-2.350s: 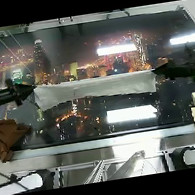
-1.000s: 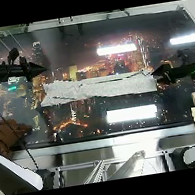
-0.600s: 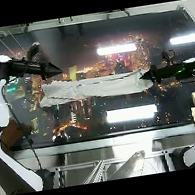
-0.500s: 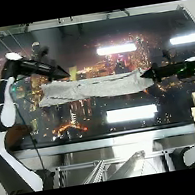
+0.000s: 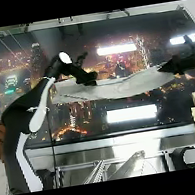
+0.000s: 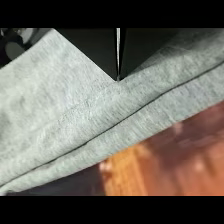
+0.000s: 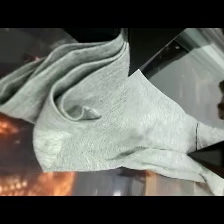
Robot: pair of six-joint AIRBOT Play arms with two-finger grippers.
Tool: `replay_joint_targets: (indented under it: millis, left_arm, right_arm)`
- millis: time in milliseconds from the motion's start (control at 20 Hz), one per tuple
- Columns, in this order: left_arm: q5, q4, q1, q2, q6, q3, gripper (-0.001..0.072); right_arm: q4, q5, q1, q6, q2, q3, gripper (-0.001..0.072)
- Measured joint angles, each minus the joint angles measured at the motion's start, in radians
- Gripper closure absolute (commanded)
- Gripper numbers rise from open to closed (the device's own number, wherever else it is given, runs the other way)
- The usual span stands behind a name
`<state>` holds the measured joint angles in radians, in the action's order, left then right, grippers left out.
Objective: Fold the shirts.
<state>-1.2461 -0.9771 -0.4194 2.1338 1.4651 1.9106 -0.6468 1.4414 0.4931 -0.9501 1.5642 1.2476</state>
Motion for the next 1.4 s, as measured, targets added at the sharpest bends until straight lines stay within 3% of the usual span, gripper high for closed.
replay_joint_targets:
  millis: [150, 300, 550, 750, 900, 1050, 1100, 1150, 1200, 1300, 1350, 1400]
  left_arm:
    - [0.085, 0.094, -0.073, 0.034, 0.014, 0.000, 0.0694]
    - [0.131, 0.302, -0.100, 0.033, -0.063, 0.000, 0.0695]
    - [0.041, 0.457, 0.023, -0.110, -0.170, 0.001, 0.0696]
    - [-0.140, 0.435, 0.218, -0.275, -0.190, 0.000, 0.0695]
    - [-0.266, 0.424, 0.360, -0.401, -0.186, -0.002, 0.0695]
    - [-0.306, 0.420, 0.469, -0.540, -0.188, -0.063, 0.0695]
    - [-0.306, 0.421, 0.496, -0.589, -0.195, -0.103, 0.0694]
    - [-0.302, 0.421, 0.515, -0.634, -0.203, -0.148, 0.0694]
    - [-0.295, 0.420, 0.531, -0.681, -0.210, -0.202, 0.0694]
    - [-0.291, 0.419, 0.548, -0.765, -0.225, -0.315, 0.0695]
    - [-0.287, 0.419, 0.554, -0.800, -0.232, -0.368, 0.0695]
    - [-0.281, 0.418, 0.560, -0.836, -0.241, -0.425, 0.0694]
  right_arm:
    - [-0.056, 0.031, 0.058, -0.013, -0.059, 0.042, 0.0701]
    - [-0.128, 0.064, 0.115, -0.051, -0.099, 0.116, 0.0701]
    - [-0.140, 0.117, 0.079, -0.124, -0.142, 0.209, 0.0700]
    - [-0.105, 0.077, -0.177, -0.188, -0.142, 0.227, 0.0701]
    - [-0.113, -0.049, -0.465, -0.254, -0.083, 0.230, 0.0700]
    - [-0.113, -0.238, -0.725, -0.288, 0.023, 0.237, 0.0690]
    - [-0.112, -0.310, -0.803, -0.289, 0.069, 0.246, 0.0507]
    - [-0.109, -0.368, -0.867, -0.290, 0.113, 0.260, 0.0239]
    - [-0.105, -0.410, -0.921, -0.291, 0.155, 0.276, 0.0201]
    - [-0.100, -0.455, -0.998, -0.291, 0.218, 0.304, 0.0207]
    - [-0.097, -0.457, -1.014, -0.288, 0.234, 0.313, 0.0275]
    - [-0.097, -0.447, -1.017, -0.280, 0.239, 0.320, 0.0299]
